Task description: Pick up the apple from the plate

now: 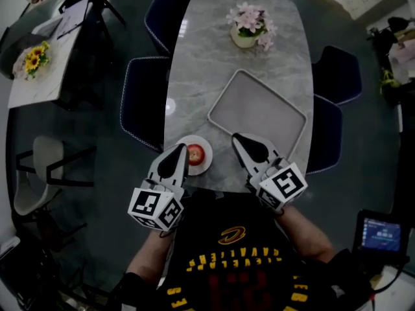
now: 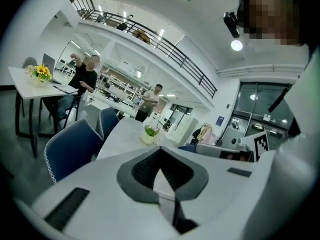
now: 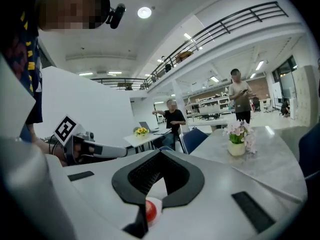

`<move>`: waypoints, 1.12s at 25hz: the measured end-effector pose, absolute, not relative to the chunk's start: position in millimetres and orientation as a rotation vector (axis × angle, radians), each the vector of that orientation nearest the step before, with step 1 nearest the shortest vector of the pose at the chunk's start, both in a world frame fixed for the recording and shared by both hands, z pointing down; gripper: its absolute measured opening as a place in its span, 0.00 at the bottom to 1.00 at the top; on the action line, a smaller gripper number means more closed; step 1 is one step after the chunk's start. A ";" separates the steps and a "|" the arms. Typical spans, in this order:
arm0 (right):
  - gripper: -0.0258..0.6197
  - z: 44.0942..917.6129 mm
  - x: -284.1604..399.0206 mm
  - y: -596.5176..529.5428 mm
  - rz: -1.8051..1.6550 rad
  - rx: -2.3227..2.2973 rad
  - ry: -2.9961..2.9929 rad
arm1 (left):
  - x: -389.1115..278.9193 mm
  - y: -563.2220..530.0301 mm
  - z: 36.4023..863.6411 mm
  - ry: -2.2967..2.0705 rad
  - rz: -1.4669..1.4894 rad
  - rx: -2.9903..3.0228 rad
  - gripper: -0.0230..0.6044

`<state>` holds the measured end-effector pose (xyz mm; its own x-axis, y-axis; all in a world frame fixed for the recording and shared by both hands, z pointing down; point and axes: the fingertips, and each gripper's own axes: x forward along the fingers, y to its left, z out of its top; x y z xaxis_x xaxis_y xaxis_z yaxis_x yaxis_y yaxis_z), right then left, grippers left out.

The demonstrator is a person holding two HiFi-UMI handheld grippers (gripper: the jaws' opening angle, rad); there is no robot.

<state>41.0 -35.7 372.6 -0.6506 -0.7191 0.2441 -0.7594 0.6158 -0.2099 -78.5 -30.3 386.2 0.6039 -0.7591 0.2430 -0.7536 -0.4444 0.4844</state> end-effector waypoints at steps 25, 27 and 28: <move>0.05 342.7 43.7 -5.4 0.329 1.411 -2.663 | -6.3 -7.3 362.1 -0.897 -0.067 2.411 0.04; 0.05 344.3 46.4 -3.8 0.325 1.416 -2.664 | -5.0 -7.9 361.1 -0.896 -0.068 2.413 0.04; 0.05 345.3 47.9 -3.3 0.324 1.416 -2.662 | -4.4 -8.5 360.5 -0.896 -0.069 2.411 0.04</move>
<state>47.9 -3.3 345.3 -0.5593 -0.8057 0.1949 -0.8290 0.5425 -0.1361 -4.4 -8.5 360.5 0.7754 -0.6154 0.1416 -0.5867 -0.6191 0.5220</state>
